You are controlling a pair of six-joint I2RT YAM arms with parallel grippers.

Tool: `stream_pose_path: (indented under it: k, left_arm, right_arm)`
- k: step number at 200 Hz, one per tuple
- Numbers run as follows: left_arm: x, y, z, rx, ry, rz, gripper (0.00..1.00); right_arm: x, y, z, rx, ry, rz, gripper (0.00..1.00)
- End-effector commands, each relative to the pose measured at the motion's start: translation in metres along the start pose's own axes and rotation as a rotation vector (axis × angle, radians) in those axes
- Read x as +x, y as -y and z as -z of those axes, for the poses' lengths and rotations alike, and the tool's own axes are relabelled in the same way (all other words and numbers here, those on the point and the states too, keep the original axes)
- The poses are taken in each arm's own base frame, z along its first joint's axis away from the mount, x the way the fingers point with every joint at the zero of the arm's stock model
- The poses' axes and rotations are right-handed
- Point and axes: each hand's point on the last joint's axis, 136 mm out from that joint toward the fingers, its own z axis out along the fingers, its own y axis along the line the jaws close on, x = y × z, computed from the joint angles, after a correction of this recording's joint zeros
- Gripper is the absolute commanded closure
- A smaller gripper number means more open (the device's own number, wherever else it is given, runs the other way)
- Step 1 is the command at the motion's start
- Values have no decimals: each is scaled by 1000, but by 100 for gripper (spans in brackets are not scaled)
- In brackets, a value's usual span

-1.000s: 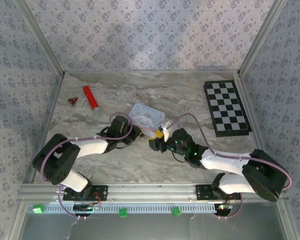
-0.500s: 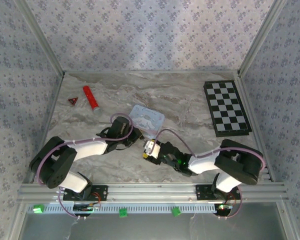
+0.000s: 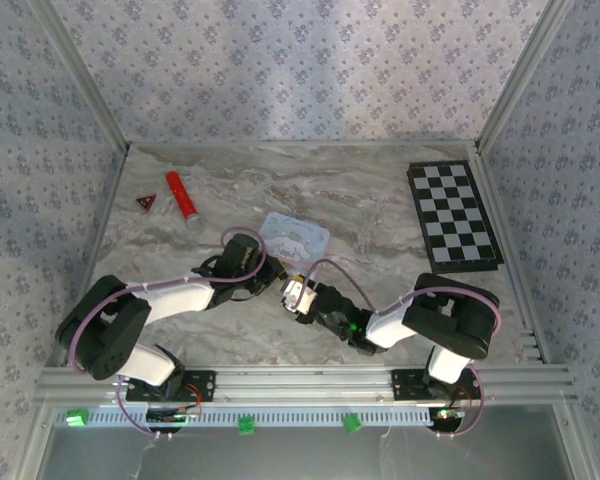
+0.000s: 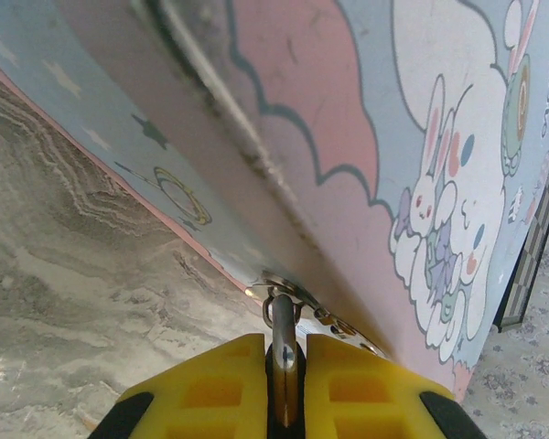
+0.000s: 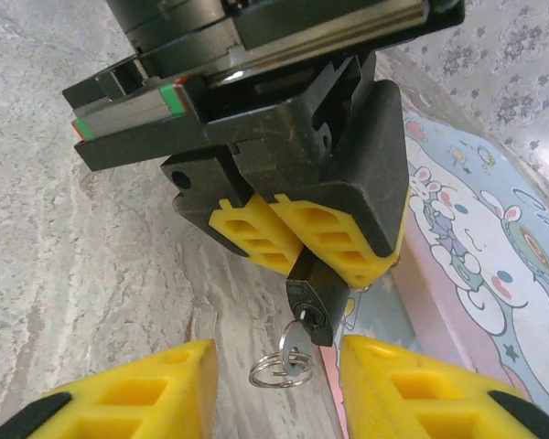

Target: Unlock the padlock with the key

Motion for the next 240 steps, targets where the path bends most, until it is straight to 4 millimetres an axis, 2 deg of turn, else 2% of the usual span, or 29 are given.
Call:
stream_pose_path:
  k: [1,44,134,193,240]
  left_arm:
    - [-1,21,8,67,10,-35,100]
    - [0,25,8,80,9,-42,100]
    - [4,29,8,91,-3,-51,100]
    - [5,30,9,96,1,-54,100]
    - [4,30,9,94,5,-54,100]
  right_arm:
    - [-9,5,-4,30,30,-27,63]
    - [-6,9,-7,53,34,-53,69]
    - [2,19,-13,101,16,-86,73]
    - [7,15,-14,88,0,-80,75]
    - [9,7,-13,85,0,-41,71]
